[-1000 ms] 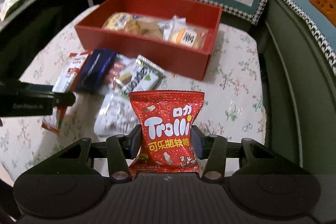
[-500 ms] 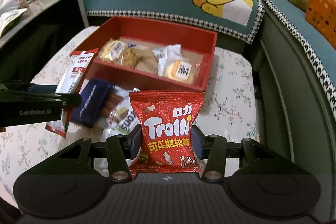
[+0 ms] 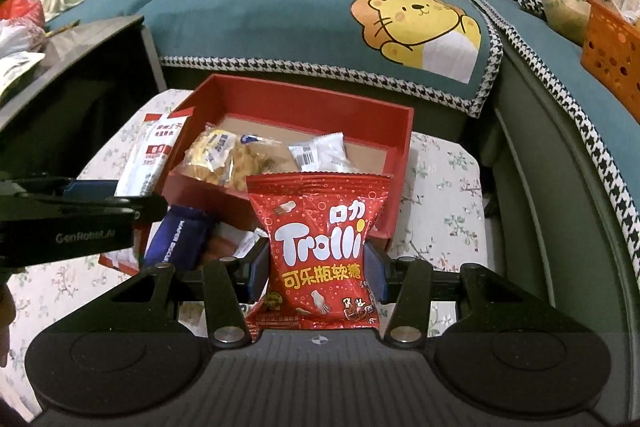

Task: Organize snacks
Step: 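Lift both packets and carry them over the red box, then lower both packets into the red box and open both tools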

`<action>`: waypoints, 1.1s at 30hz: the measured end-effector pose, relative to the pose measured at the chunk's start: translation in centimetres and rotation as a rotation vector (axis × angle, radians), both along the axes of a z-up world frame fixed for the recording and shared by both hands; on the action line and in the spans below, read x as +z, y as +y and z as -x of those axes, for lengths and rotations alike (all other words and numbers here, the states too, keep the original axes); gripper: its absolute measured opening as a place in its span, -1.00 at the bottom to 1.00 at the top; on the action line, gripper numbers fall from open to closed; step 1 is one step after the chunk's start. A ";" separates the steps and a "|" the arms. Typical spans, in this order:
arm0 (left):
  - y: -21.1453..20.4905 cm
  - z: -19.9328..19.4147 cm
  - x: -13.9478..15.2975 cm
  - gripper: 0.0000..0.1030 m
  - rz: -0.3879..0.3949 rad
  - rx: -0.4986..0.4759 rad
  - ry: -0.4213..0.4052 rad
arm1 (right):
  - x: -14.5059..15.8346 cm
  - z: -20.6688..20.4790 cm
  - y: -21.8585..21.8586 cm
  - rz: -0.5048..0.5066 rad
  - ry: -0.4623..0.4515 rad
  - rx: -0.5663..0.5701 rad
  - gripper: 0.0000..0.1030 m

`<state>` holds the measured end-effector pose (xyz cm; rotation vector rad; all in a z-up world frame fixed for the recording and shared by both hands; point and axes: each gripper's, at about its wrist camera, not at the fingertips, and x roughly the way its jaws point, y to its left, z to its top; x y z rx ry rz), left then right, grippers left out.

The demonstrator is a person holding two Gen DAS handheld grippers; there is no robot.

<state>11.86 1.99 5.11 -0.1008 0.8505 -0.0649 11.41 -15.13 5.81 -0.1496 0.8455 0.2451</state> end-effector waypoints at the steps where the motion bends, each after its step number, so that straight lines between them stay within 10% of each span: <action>1: 0.0 -0.2 0.0 0.72 0.001 0.001 -0.001 | 0.0 -0.2 0.0 0.001 -0.001 -0.002 0.11; 33: -1.4 -9.6 -1.3 0.72 -0.011 0.040 -0.017 | -1.6 -9.7 1.0 -0.037 0.019 -0.034 0.11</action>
